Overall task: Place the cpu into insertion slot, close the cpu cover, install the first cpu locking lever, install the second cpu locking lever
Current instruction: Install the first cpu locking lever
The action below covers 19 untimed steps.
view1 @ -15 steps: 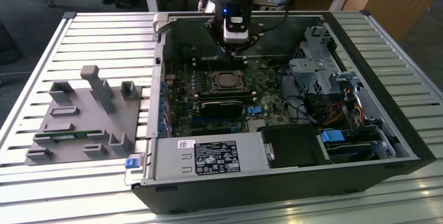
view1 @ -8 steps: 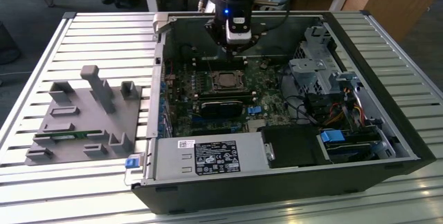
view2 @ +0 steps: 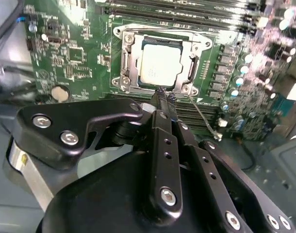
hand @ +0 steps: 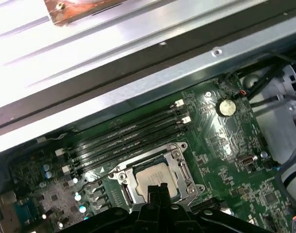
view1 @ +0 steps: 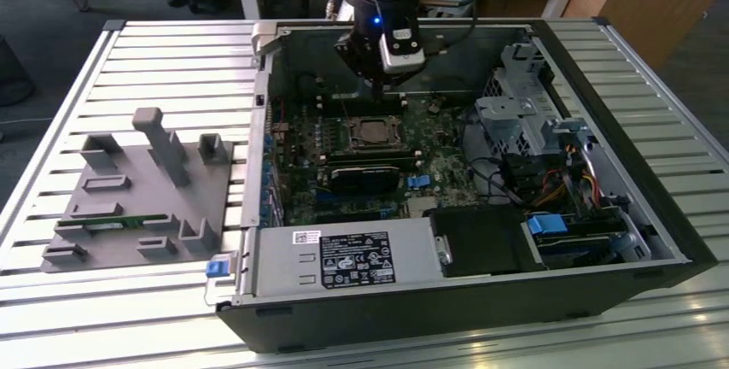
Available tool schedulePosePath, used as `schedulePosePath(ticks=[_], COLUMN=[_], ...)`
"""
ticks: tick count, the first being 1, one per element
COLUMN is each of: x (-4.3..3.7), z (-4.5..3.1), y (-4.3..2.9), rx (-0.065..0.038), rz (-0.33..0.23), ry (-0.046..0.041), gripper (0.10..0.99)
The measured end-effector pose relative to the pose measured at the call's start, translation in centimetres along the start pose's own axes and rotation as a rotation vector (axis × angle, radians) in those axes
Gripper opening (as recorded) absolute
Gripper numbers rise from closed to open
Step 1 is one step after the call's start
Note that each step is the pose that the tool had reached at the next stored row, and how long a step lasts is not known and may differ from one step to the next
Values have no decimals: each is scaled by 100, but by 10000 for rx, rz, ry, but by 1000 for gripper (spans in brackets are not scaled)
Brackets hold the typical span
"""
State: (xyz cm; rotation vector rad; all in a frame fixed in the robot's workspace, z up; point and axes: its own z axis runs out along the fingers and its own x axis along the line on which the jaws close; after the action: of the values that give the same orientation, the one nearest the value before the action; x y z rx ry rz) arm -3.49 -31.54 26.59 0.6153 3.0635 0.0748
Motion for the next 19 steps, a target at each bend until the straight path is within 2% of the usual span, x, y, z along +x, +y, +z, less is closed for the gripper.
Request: schedulePosePath(ticks=[16,19], x=[0,12], z=[27,29], y=[-1,-7], rx=[-18,-23], rz=[-2919,-3320], ry=[146,165], gripper=[118,118])
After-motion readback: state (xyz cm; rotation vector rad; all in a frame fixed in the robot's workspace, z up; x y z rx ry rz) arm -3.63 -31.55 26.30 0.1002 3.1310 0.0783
